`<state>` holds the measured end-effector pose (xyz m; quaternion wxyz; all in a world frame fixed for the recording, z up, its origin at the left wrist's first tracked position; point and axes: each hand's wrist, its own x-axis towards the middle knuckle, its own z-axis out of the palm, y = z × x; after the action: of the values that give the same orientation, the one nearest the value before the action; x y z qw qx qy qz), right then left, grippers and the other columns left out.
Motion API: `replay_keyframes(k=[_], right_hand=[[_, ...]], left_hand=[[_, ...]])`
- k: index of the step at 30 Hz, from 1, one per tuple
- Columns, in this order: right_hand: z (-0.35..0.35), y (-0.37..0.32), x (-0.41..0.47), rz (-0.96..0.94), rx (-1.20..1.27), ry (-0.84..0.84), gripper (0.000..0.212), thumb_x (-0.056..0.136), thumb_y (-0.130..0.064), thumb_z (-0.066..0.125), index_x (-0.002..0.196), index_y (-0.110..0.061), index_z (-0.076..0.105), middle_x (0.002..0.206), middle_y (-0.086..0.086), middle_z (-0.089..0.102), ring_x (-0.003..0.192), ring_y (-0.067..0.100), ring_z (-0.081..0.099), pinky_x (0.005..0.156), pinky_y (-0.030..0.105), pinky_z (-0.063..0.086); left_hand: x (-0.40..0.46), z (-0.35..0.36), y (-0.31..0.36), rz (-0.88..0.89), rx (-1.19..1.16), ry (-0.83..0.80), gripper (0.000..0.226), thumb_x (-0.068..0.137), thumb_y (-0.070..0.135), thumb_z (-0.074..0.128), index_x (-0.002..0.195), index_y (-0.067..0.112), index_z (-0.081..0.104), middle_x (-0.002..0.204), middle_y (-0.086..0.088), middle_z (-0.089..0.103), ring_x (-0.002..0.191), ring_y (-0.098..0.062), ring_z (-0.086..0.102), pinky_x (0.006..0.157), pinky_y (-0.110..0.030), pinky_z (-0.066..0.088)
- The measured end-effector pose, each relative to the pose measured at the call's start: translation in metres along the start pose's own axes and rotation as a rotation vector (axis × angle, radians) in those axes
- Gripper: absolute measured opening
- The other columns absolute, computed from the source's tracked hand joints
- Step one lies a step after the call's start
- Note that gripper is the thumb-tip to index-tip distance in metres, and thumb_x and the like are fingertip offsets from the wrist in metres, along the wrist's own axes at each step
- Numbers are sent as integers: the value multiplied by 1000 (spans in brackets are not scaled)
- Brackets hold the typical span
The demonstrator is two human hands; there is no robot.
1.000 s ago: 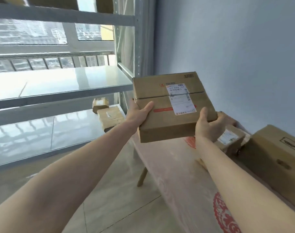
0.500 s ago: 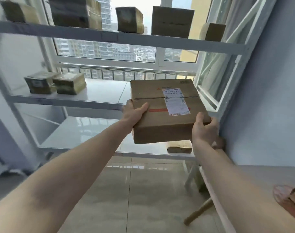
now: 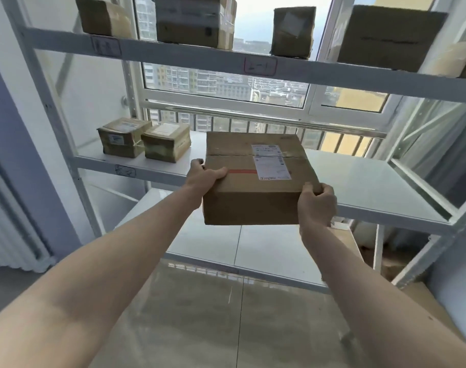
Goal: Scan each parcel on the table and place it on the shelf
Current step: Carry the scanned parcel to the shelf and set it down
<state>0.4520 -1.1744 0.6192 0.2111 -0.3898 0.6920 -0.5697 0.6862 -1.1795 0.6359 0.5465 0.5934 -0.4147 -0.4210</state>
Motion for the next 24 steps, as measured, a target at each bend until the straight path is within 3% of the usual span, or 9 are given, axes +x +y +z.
replay_keyframes(k=[4, 6, 10, 14, 18, 20, 22, 24], right_hand=[[68, -9, 28, -11, -7, -26, 40, 92, -36, 48, 125, -15, 58, 120, 10, 61, 112, 33, 57, 100, 50, 47], [102, -14, 47, -20, 10, -53, 40, 93, -35, 49, 125, -14, 58, 120, 12, 60, 113, 33, 55, 100, 45, 46], [164, -23, 81, -40, -1, -90, 38, 96, -33, 52, 126, -10, 60, 121, 14, 62, 115, 35, 55, 98, 40, 44], [222, -29, 105, -41, -28, -113, 39, 96, -36, 53, 124, -10, 61, 121, 14, 62, 114, 35, 56, 101, 44, 47], [267, -31, 122, -12, -43, -123, 38, 96, -39, 54, 122, -12, 63, 121, 13, 63, 114, 35, 56, 101, 45, 48], [284, -31, 130, 1, -53, -124, 36, 96, -39, 55, 118, -12, 64, 120, 14, 63, 114, 36, 55, 100, 44, 47], [299, -31, 136, 8, -72, -123, 36, 95, -39, 55, 118, -12, 64, 120, 15, 63, 114, 37, 55, 101, 43, 46], [311, -31, 141, 15, -82, -110, 37, 95, -40, 56, 118, -12, 63, 121, 15, 63, 114, 37, 55, 101, 44, 46]], left_hand=[[68, -17, -1, -11, 14, -21, 64, 83, 23, 75, 138, 15, 41, 122, -4, 60, 105, -22, 63, 89, -37, 54], [102, -24, 0, 1, 19, -33, 57, 84, 23, 74, 133, 16, 48, 121, -4, 63, 103, -20, 64, 82, -33, 54], [166, -35, 2, 44, 166, 34, 48, 84, 27, 73, 128, 16, 57, 122, -3, 63, 109, -21, 60, 96, -33, 49], [222, -45, 4, 43, 160, 39, 42, 88, 17, 71, 127, 17, 55, 122, -2, 62, 105, -17, 58, 87, -27, 46], [268, -50, 7, 20, 163, -2, 63, 90, 7, 65, 147, 13, 40, 122, 10, 49, 108, -10, 48, 87, -22, 38], [291, -55, 5, -18, 162, -23, 69, 80, 10, 70, 144, 12, 46, 119, 8, 61, 109, -14, 58, 95, -28, 48], [310, -59, 2, -52, 170, -29, 56, 76, 12, 72, 130, 13, 58, 113, -1, 68, 105, -19, 64, 99, -36, 52], [328, -60, -1, -37, 225, -27, 42, 80, 12, 72, 121, 11, 61, 113, -5, 68, 102, -19, 64, 96, -35, 52]])
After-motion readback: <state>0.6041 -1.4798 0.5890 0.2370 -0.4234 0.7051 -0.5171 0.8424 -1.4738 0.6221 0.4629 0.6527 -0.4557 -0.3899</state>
